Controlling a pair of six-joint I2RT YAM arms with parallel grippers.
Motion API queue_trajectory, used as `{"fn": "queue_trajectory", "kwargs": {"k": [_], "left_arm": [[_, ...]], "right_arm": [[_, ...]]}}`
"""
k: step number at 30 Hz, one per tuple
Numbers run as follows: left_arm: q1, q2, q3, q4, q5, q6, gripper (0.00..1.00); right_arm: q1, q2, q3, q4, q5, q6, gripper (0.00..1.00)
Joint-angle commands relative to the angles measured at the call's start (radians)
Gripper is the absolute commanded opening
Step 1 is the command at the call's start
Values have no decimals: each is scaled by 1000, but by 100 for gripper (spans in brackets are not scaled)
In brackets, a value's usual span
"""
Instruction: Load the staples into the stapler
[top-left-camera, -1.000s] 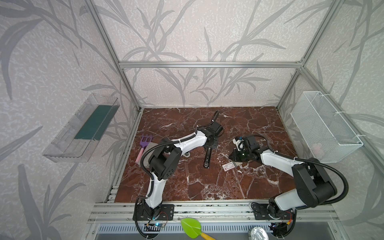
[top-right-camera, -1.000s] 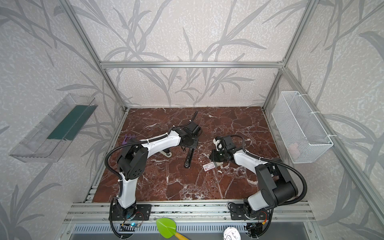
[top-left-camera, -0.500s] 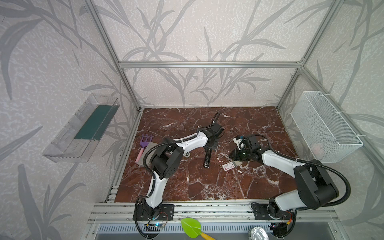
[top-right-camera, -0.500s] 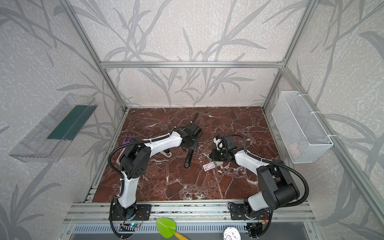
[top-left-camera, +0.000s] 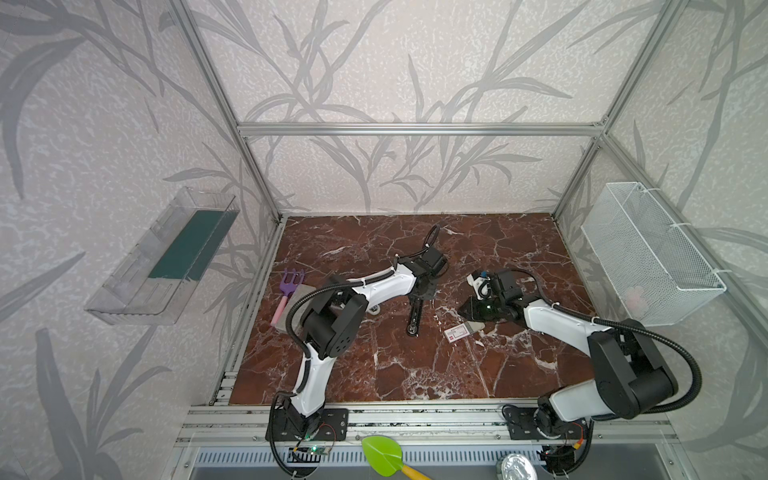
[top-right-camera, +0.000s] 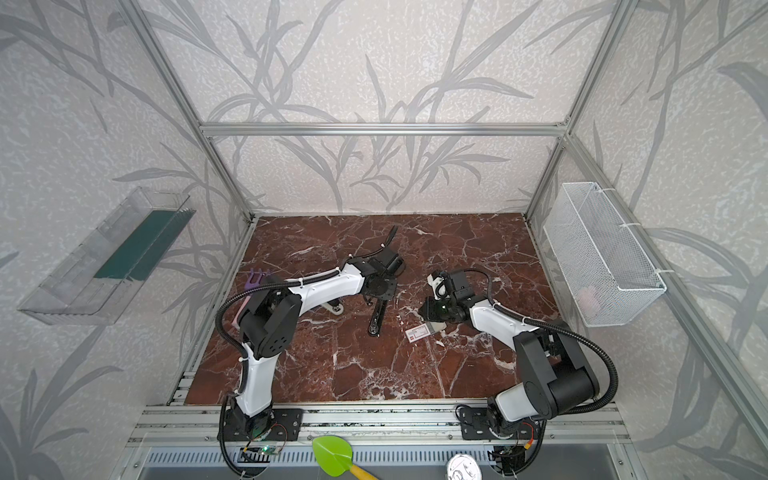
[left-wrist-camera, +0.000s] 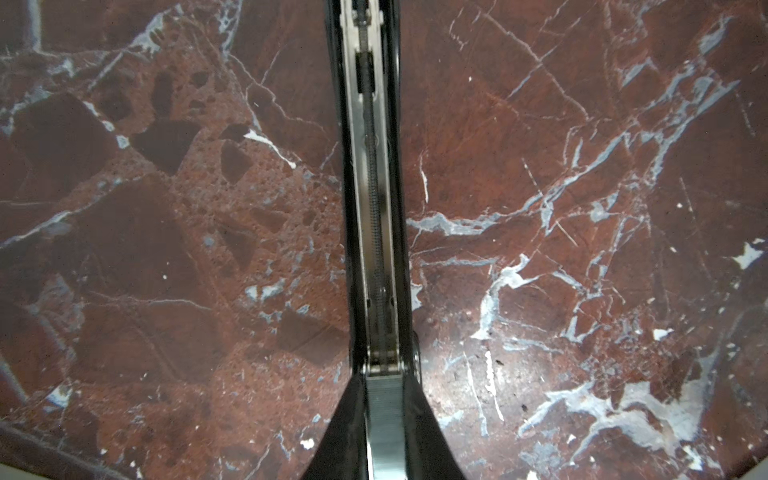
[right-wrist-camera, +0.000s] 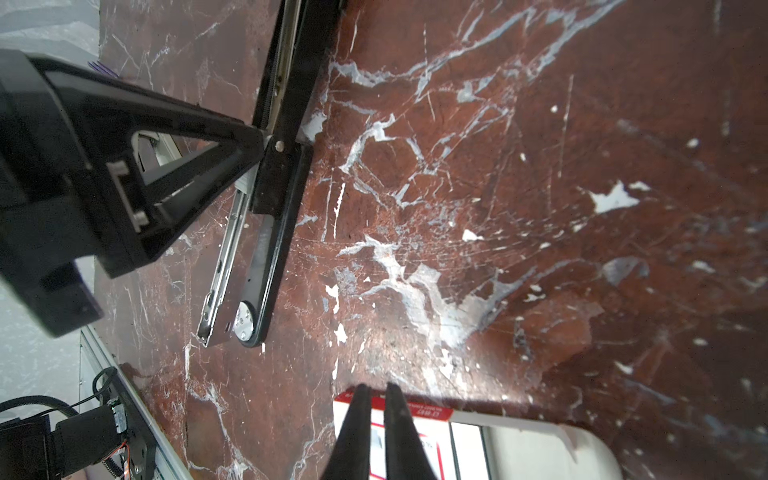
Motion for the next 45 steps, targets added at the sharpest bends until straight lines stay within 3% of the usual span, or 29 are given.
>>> {"fn": "queue_trajectory", "kwargs": {"k": [1,12,20,26,32,45], "left_arm": [[-4,-39,-35,-49,-26,-17,20],[-14,-78,-83,-60,-18,-27,14],[-19,-121,-113,-74,-10,-31,26],[-20,-194,-131,-83,-11,-39,29],[-19,-329,-231,-65,-7,-51,30],[33,-610,-562,-47,-22,-211,32]], "right_arm": [[-8,-4,-1,8,-18,-2,12],[-9,5,-1,18,-24,5,12],[-11,22,15,22,-35,3,13],[-9,57,82,0,-39,-14,18],[6,129,199,-53,-41,-41,21],[155,441,595,-181,-26,-97,31]]}}
